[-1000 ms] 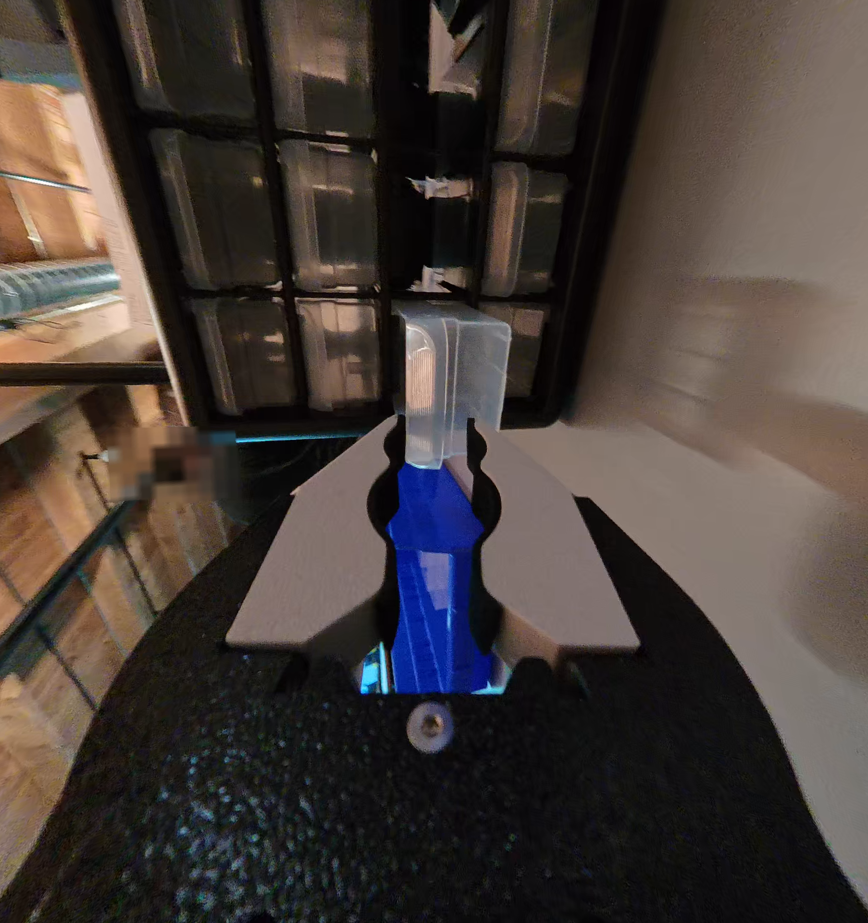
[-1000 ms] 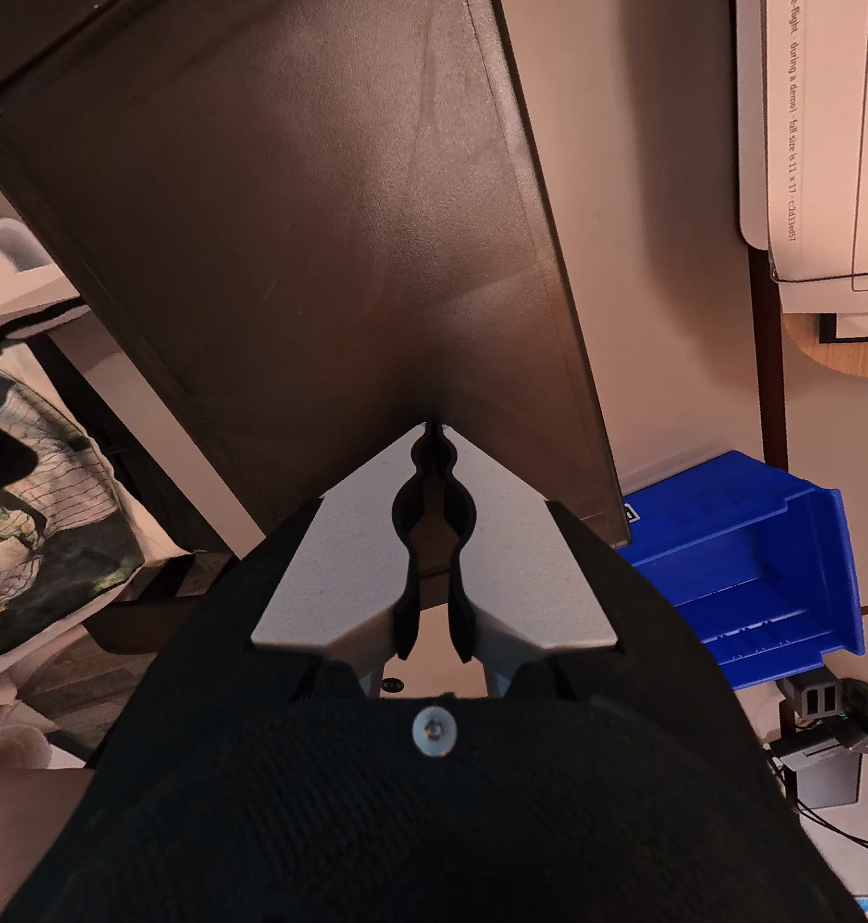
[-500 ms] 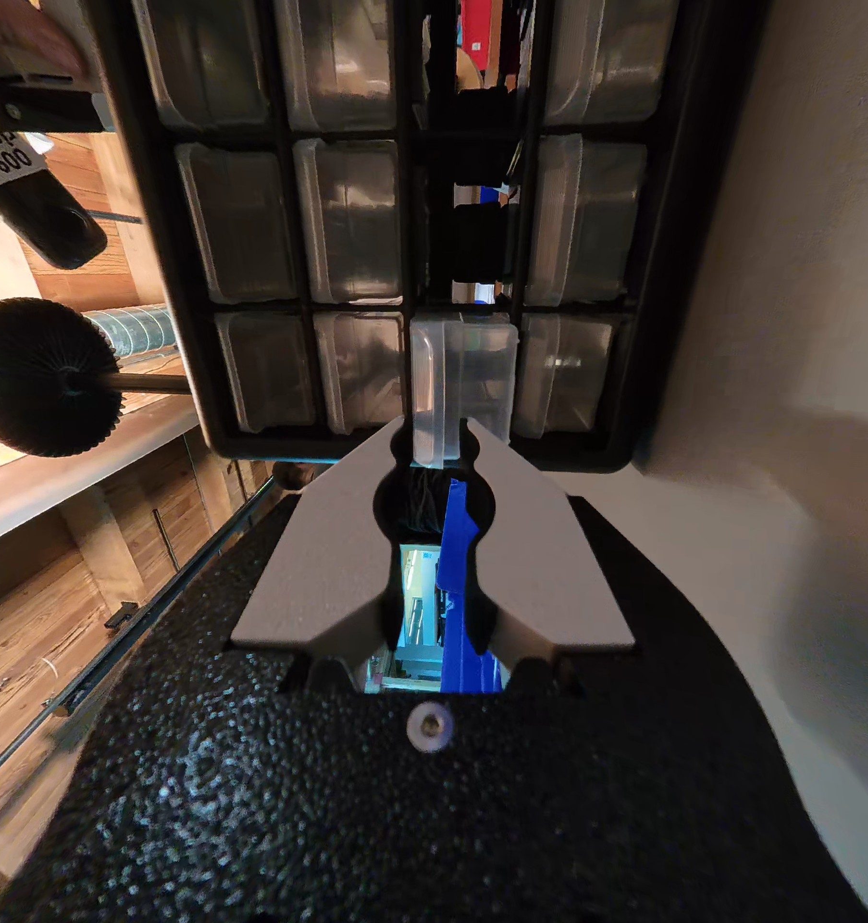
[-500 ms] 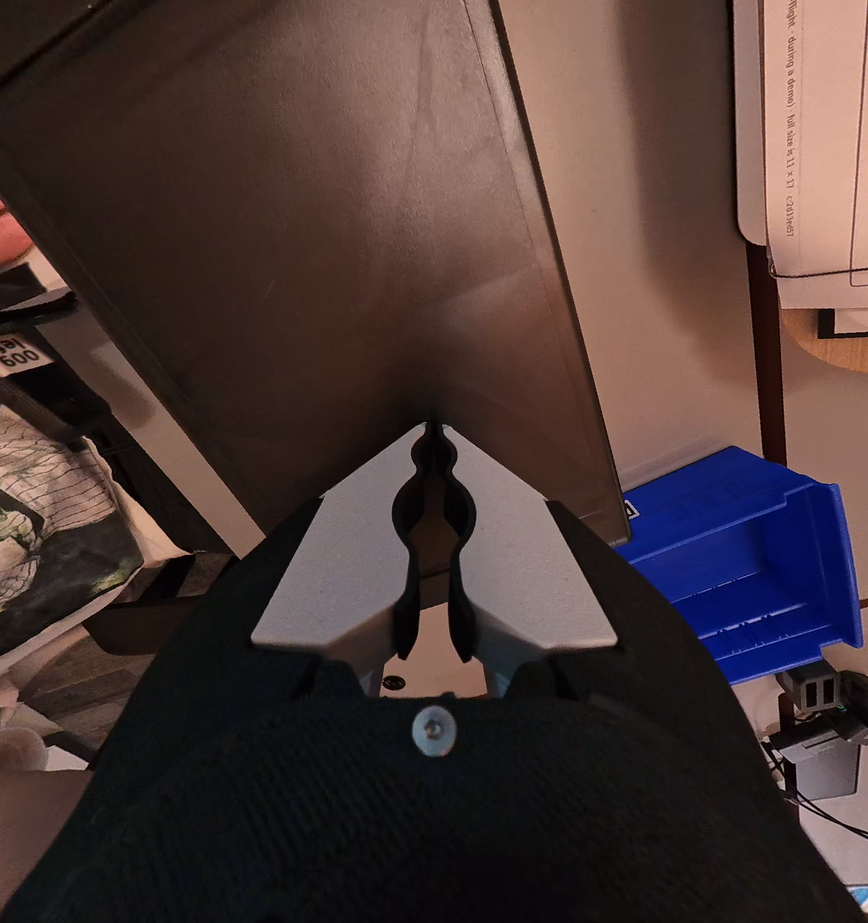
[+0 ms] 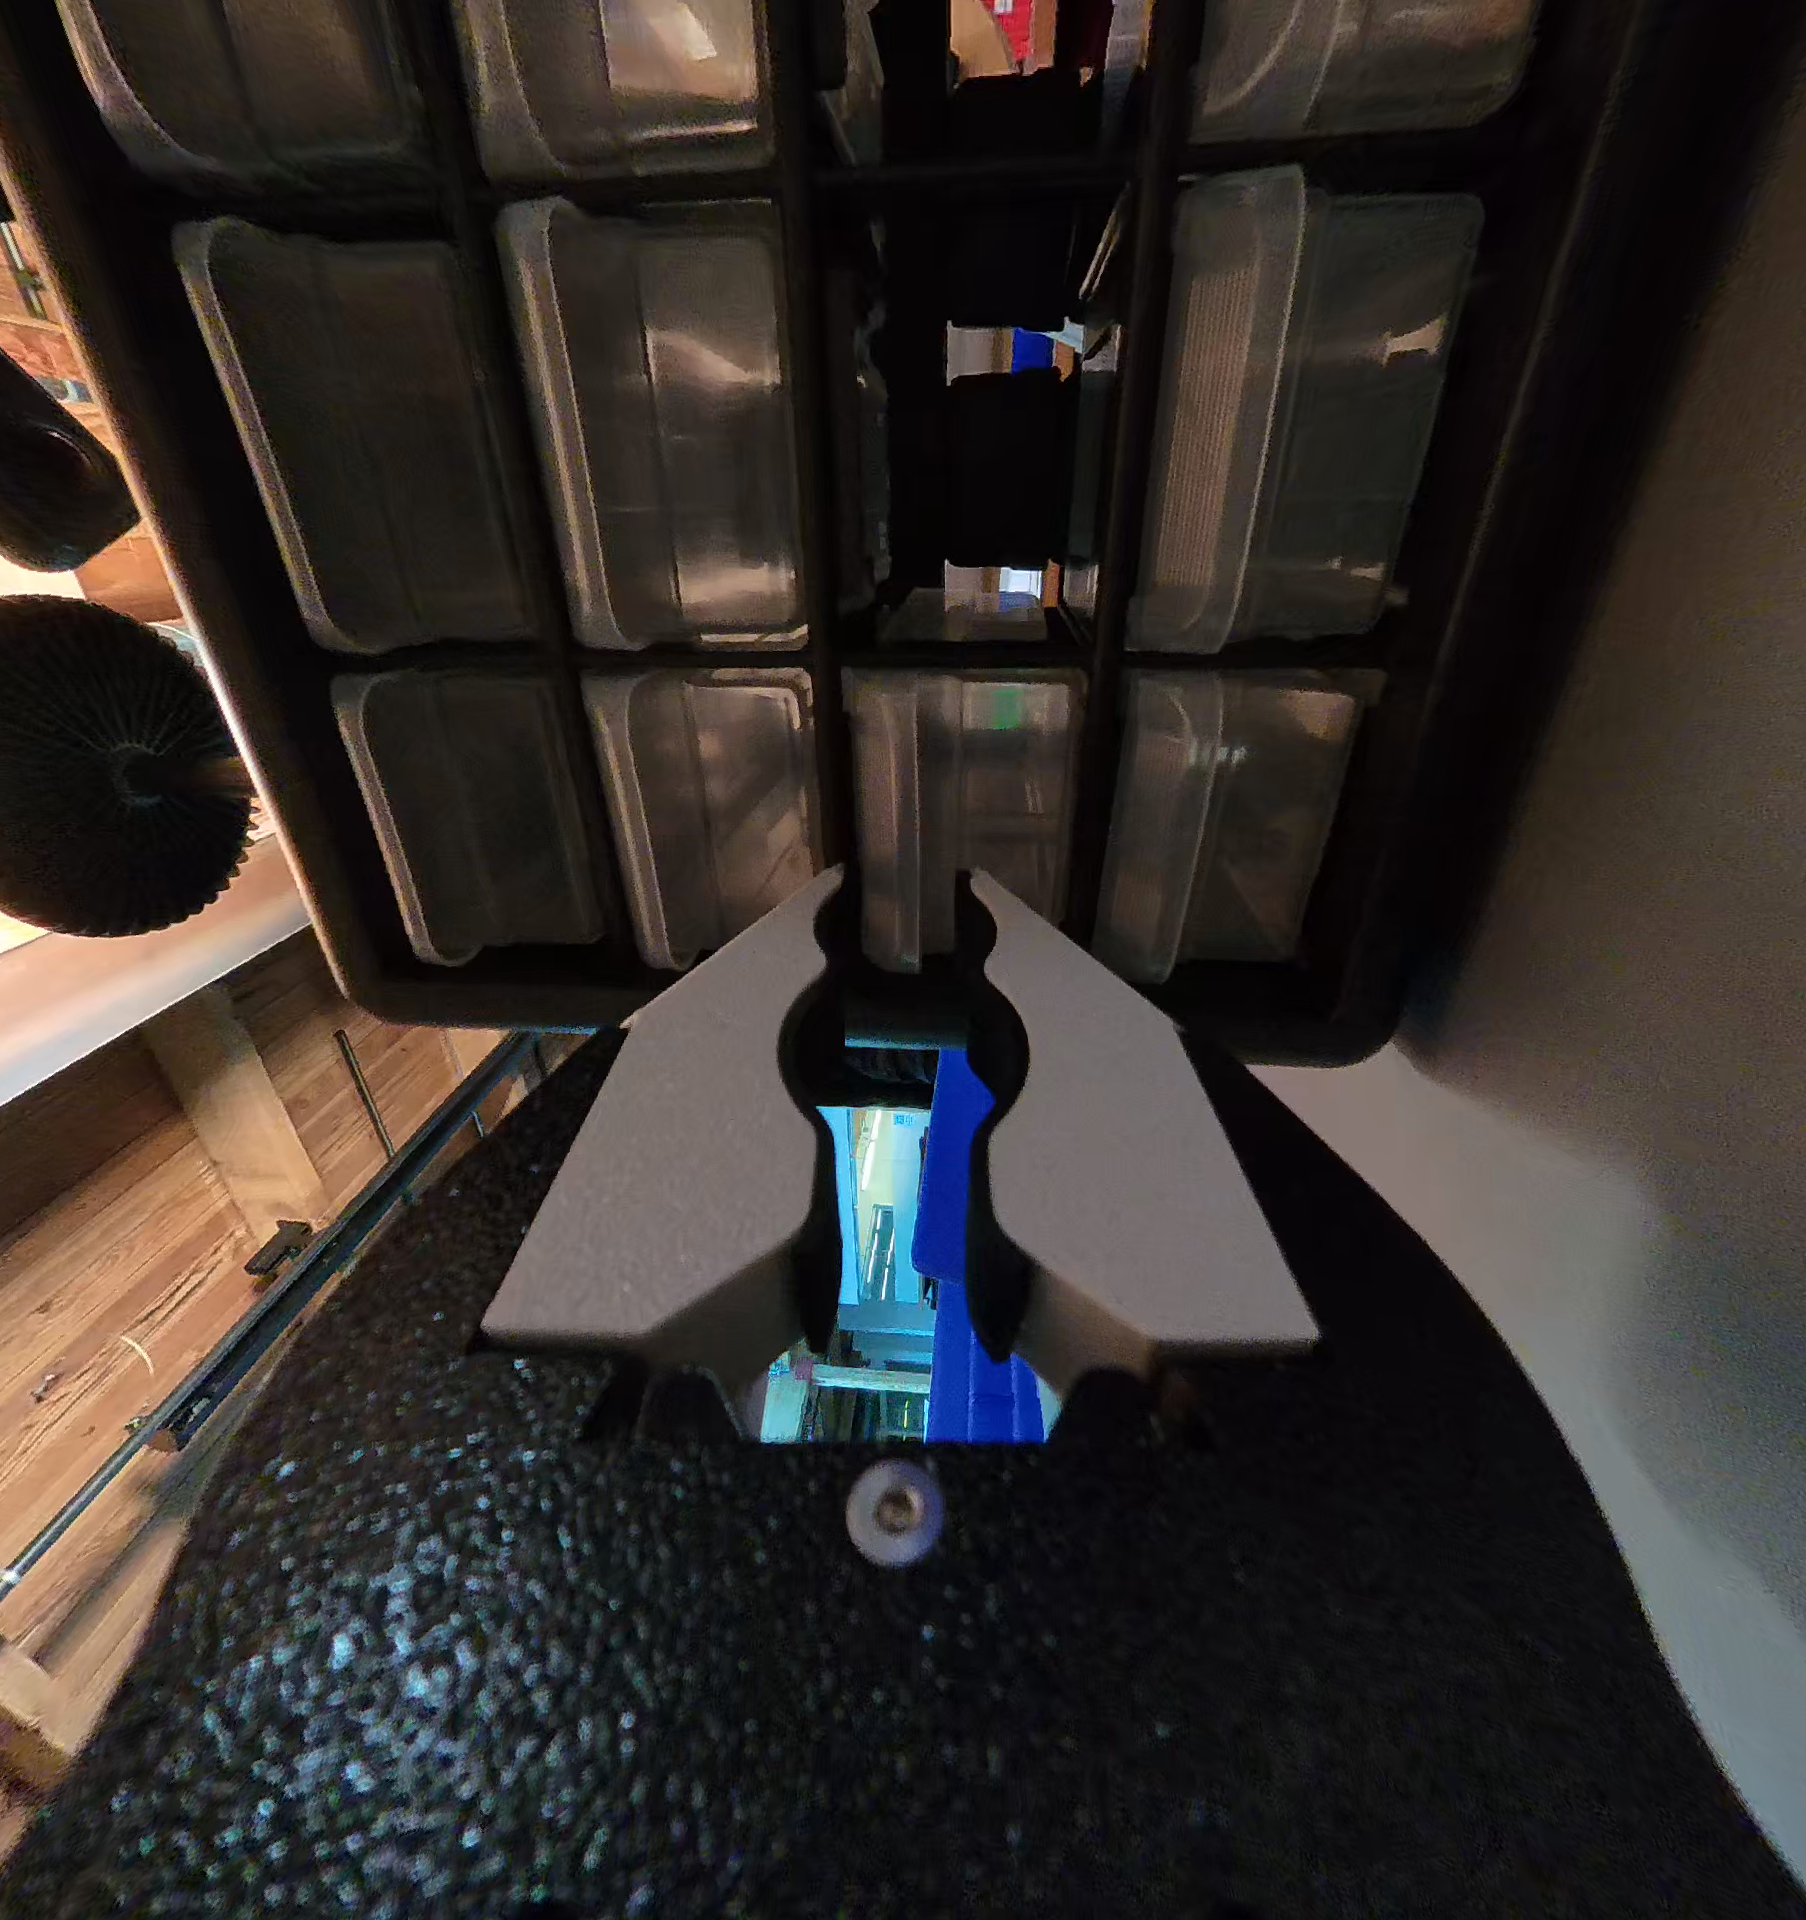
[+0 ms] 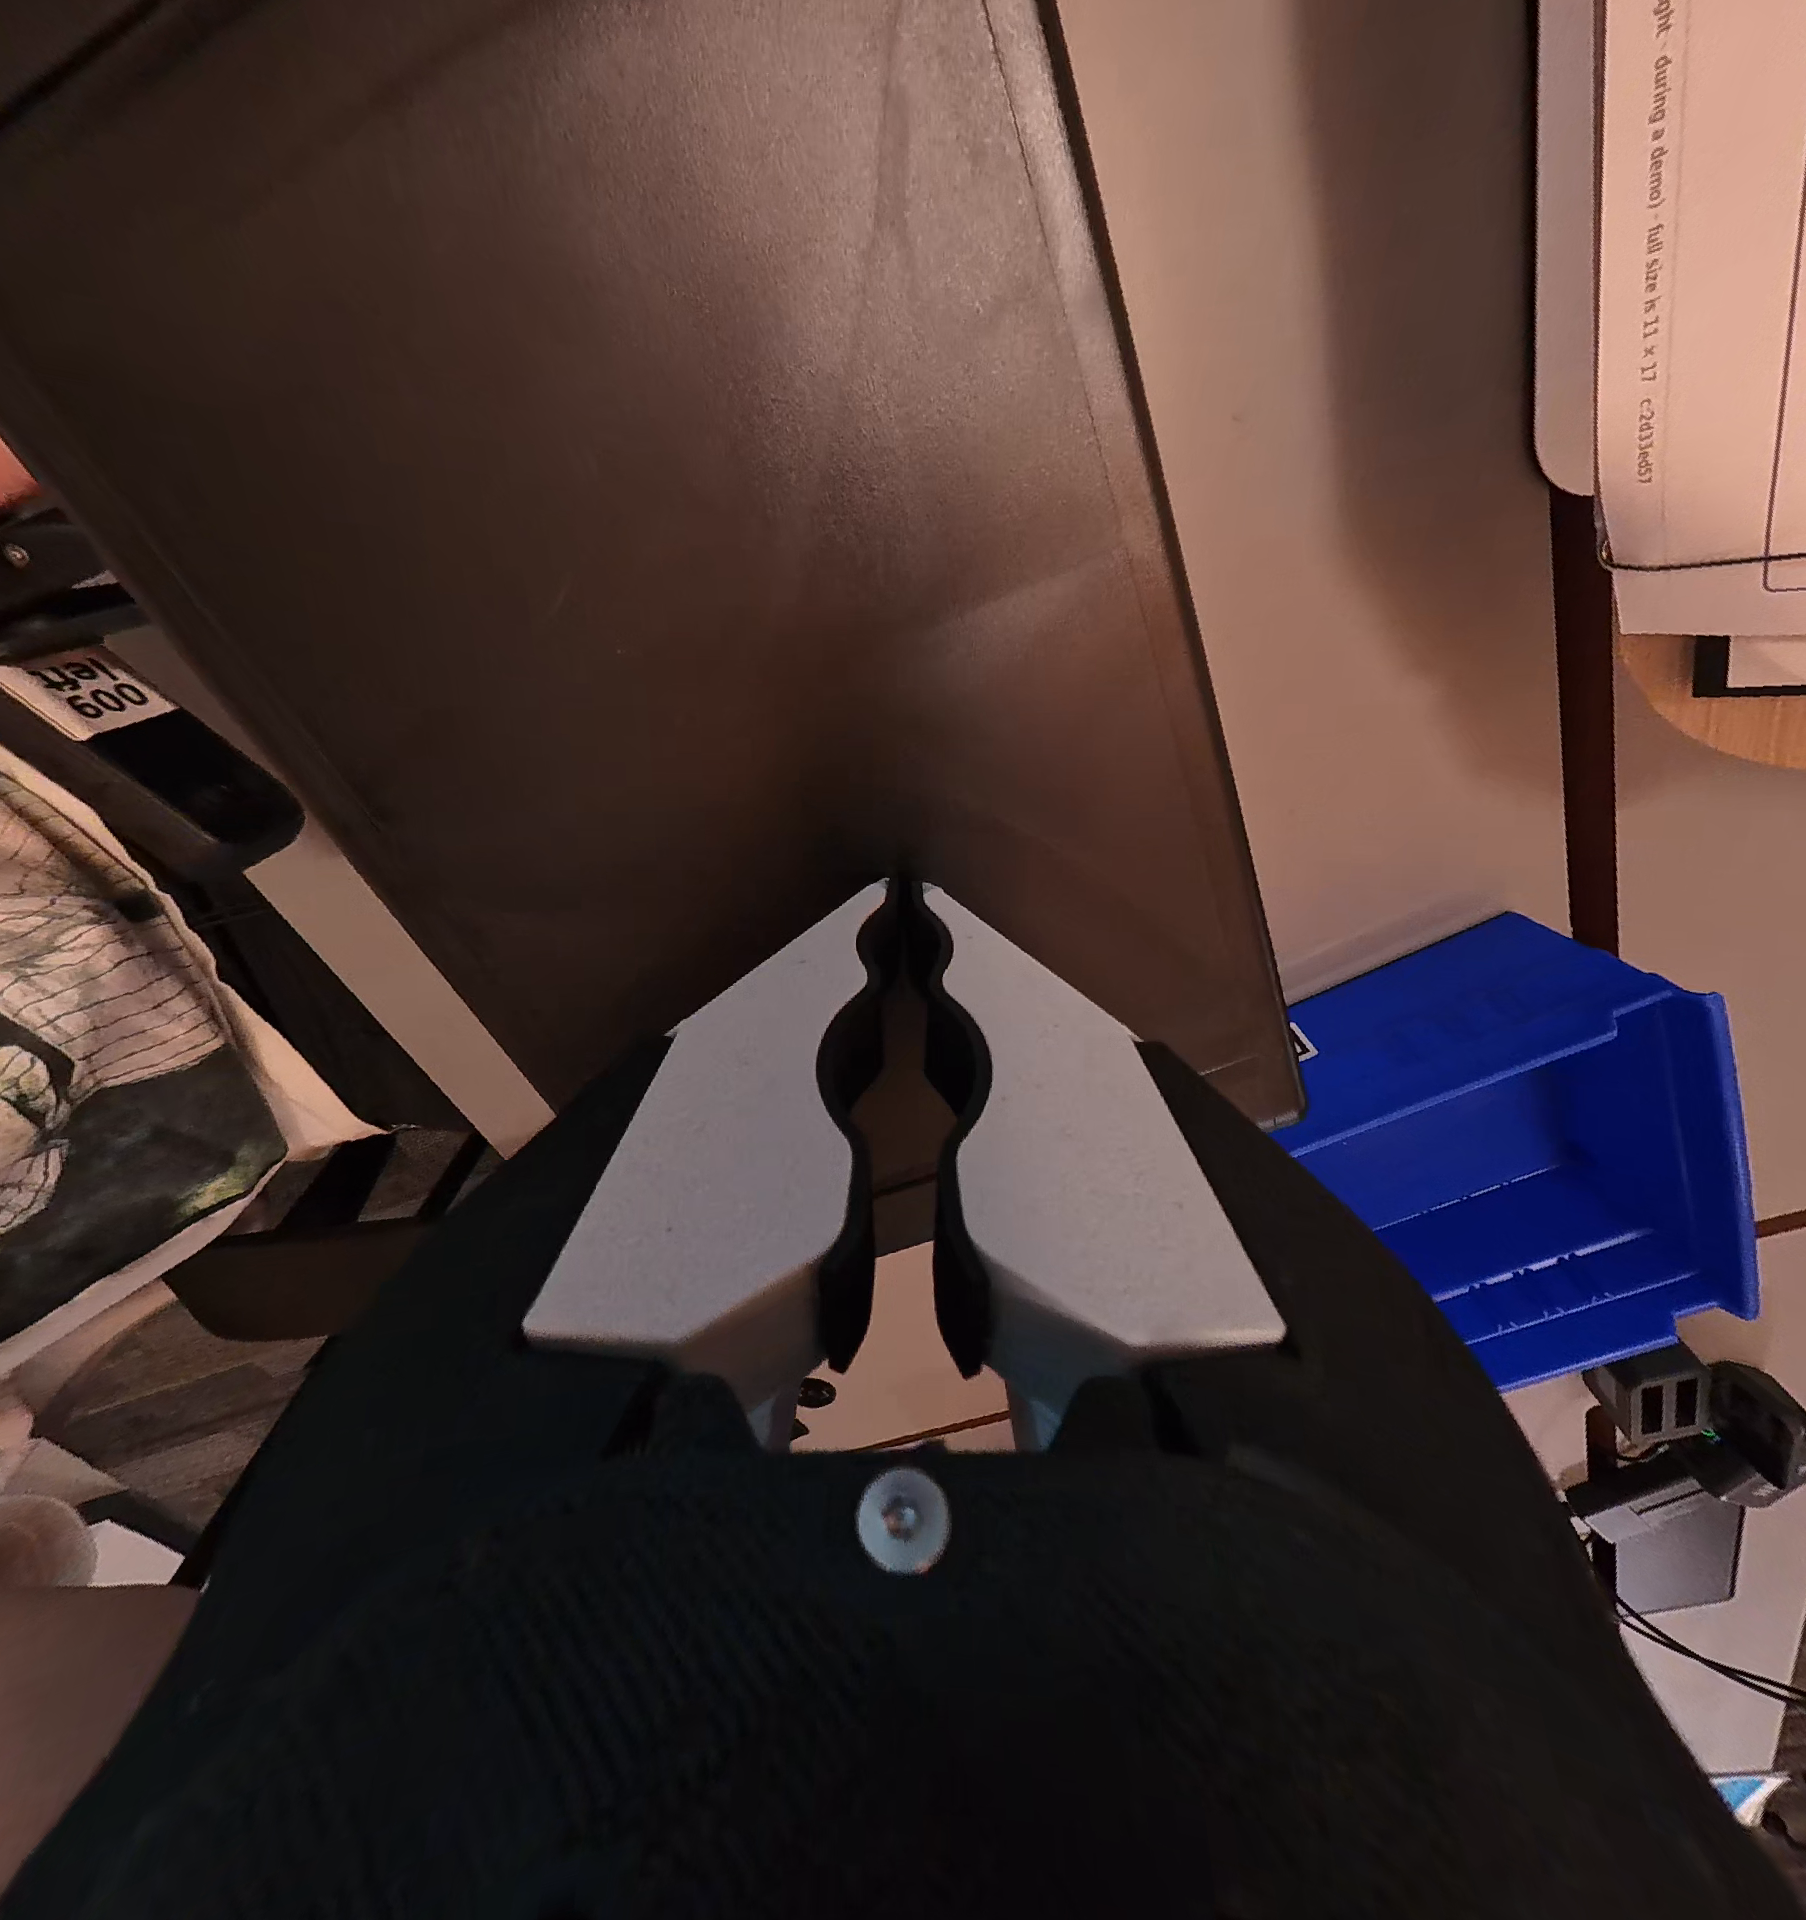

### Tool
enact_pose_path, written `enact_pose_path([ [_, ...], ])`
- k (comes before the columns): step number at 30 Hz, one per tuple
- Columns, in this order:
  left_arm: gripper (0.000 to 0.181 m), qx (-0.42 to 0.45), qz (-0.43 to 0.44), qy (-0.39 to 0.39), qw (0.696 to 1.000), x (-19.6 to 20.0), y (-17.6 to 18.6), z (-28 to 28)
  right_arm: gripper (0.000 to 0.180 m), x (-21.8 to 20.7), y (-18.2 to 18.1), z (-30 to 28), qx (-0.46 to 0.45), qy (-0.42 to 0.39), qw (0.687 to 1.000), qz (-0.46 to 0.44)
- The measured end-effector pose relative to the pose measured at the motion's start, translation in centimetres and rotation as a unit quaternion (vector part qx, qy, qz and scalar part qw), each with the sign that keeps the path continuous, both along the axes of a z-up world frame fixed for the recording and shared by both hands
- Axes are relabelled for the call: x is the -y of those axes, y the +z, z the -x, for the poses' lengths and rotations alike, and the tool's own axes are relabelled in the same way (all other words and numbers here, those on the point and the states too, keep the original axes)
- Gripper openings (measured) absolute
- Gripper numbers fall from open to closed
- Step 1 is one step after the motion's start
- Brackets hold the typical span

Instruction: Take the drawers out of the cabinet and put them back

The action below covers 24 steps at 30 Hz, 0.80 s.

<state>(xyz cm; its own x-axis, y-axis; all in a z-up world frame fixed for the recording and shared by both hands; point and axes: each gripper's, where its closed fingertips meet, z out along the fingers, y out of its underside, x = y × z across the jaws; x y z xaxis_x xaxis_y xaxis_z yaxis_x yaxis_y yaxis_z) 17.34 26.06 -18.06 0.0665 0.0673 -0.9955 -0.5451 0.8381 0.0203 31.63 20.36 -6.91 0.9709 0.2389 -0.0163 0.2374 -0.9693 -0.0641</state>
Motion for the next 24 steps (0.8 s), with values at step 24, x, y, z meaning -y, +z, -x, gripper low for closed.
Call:
enact_pose_path([
  [24, 0.036, 0.104, 0.628, 0.061, 0.769, -15.1, 8.0, 9.1, 0.0, 0.0, 0.0, 0.0, 0.004, 0.012, 1.0, 0.001],
])
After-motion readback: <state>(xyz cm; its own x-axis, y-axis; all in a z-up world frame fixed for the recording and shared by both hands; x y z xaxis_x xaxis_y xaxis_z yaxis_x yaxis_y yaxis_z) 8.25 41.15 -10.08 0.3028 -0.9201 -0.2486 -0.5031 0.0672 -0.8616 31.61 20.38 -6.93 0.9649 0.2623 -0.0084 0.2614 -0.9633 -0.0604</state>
